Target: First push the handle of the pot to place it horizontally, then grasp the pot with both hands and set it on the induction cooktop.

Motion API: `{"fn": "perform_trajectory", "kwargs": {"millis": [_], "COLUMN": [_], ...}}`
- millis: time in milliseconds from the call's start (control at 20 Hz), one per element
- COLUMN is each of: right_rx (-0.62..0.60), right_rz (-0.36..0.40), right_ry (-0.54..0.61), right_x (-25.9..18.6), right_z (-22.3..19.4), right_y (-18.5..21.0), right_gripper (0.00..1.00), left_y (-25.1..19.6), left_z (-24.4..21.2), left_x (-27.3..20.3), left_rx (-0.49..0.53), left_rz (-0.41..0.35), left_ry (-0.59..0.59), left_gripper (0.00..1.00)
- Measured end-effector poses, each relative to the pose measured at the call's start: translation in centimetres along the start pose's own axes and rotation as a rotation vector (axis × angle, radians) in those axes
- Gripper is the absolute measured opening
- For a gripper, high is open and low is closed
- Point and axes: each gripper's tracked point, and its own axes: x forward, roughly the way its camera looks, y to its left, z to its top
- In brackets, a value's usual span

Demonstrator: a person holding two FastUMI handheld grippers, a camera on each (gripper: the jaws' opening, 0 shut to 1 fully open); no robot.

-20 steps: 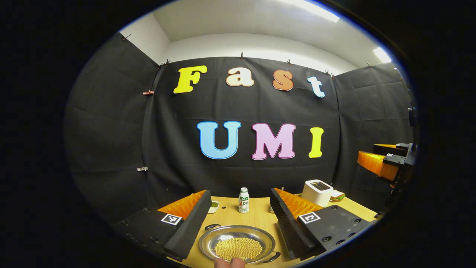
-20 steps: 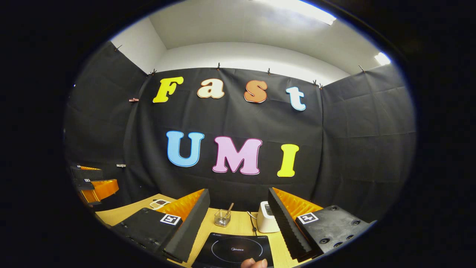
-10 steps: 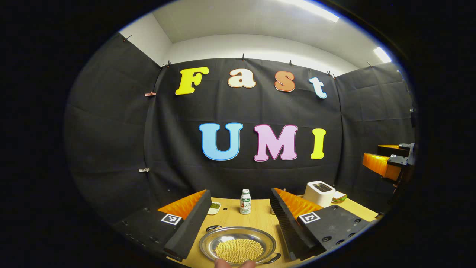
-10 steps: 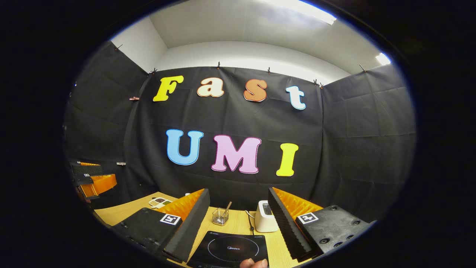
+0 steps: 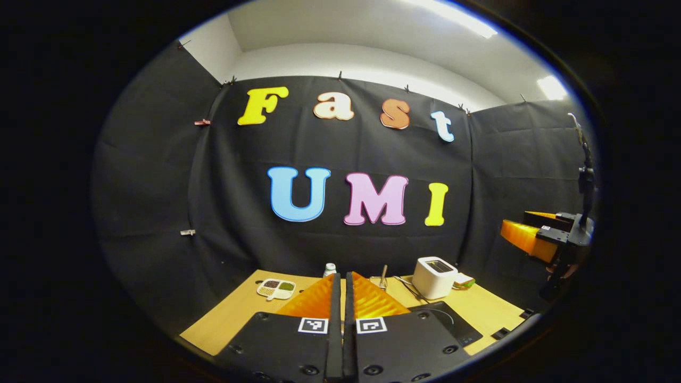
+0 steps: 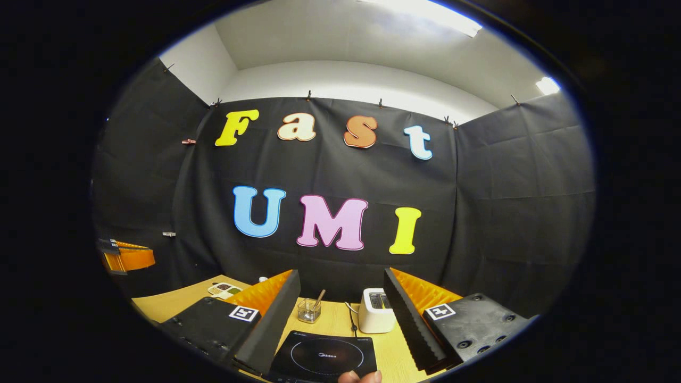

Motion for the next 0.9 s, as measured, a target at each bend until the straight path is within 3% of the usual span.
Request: {"fn": "perform_trajectory", "kwargs": {"millis": [150, 350, 550, 700, 900], "right_rx": [-0.012, -0.006, -0.009, -0.021, -0.036], "right_rz": [0.000, -0.015, -0.032, -0.041, -0.043], "right_ry": [-0.003, 0.005, 0.018, 0.021, 0.031], "right_x": [-0.7, -1.3, -1.8, -2.3, -2.7], "right_z": [-0.1, -0.3, -0.8, -0.9, -1.3], "right_y": [0.1, -0.5, -0.8, -1.1, -1.9], "right_gripper": [0.98, 0.98, 0.96, 0.98, 0.99], "left_y": [0.3, -0.8, -0.5, -1.3, -2.3], "left_z": [-1.8, -5.2, -10.4, -14.4, -19.3], "left_x": [-0.4, -0.8, -1.6, -2.7, -4.4], "left_rx": [0.027, -0.017, -0.015, -0.080, -0.054], "left_rz": [-0.023, -0.093, -0.118, -0.172, -0.203], "left_ry": [0.078, 0.211, 0.410, 0.559, 0.748], "left_gripper": [0.05, 0.05, 0.05, 0.05, 0.05]}}
